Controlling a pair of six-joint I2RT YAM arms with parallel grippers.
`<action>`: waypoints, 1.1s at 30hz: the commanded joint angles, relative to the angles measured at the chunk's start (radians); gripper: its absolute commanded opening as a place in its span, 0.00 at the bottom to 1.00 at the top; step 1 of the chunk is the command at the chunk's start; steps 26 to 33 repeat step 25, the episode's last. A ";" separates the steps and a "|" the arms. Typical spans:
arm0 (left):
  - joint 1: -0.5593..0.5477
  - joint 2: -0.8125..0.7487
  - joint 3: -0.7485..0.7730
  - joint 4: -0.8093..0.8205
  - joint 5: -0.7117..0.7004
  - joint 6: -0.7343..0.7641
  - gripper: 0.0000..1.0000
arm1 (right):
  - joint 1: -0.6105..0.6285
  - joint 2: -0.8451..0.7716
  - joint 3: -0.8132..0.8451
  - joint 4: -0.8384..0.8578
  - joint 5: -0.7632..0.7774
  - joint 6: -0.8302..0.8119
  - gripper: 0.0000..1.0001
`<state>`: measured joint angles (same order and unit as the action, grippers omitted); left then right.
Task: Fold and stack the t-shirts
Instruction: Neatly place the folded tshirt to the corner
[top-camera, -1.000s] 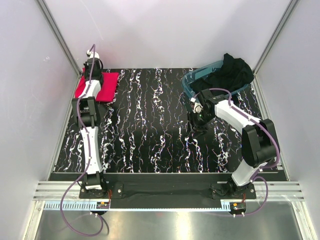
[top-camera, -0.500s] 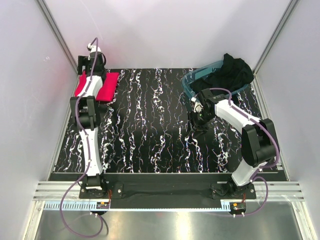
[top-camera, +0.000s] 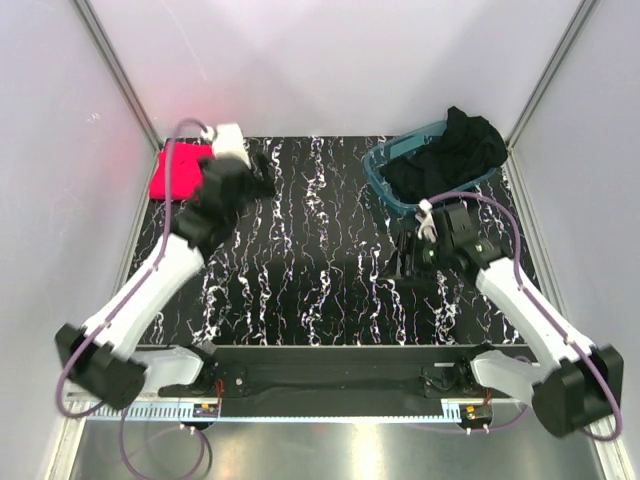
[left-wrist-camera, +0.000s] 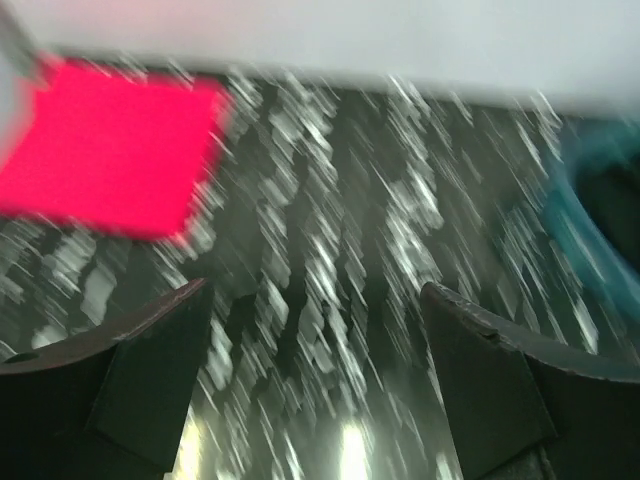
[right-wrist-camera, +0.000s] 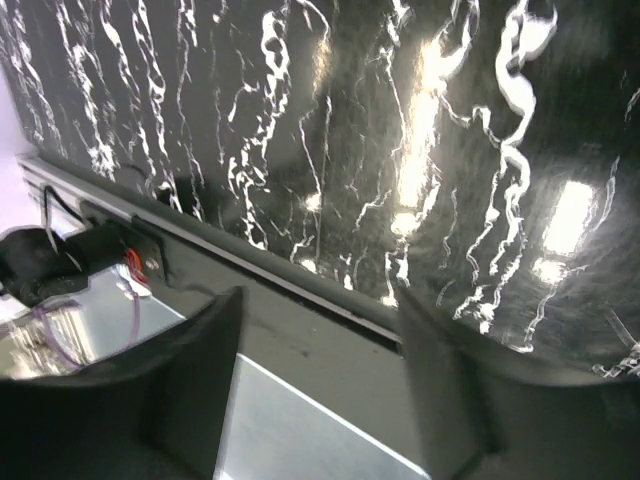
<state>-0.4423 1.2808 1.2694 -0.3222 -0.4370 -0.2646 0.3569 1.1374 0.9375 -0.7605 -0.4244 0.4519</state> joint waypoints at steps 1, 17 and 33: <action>-0.169 -0.138 -0.210 -0.155 0.018 -0.184 0.91 | -0.006 -0.132 -0.165 0.108 0.024 0.135 0.73; -0.323 -1.405 -0.930 -0.377 0.316 -0.812 0.99 | -0.004 -0.662 -0.672 0.297 0.007 0.476 1.00; -0.323 -1.430 -1.035 -0.210 0.470 -0.852 0.99 | -0.006 -0.986 -0.830 0.237 -0.055 0.628 1.00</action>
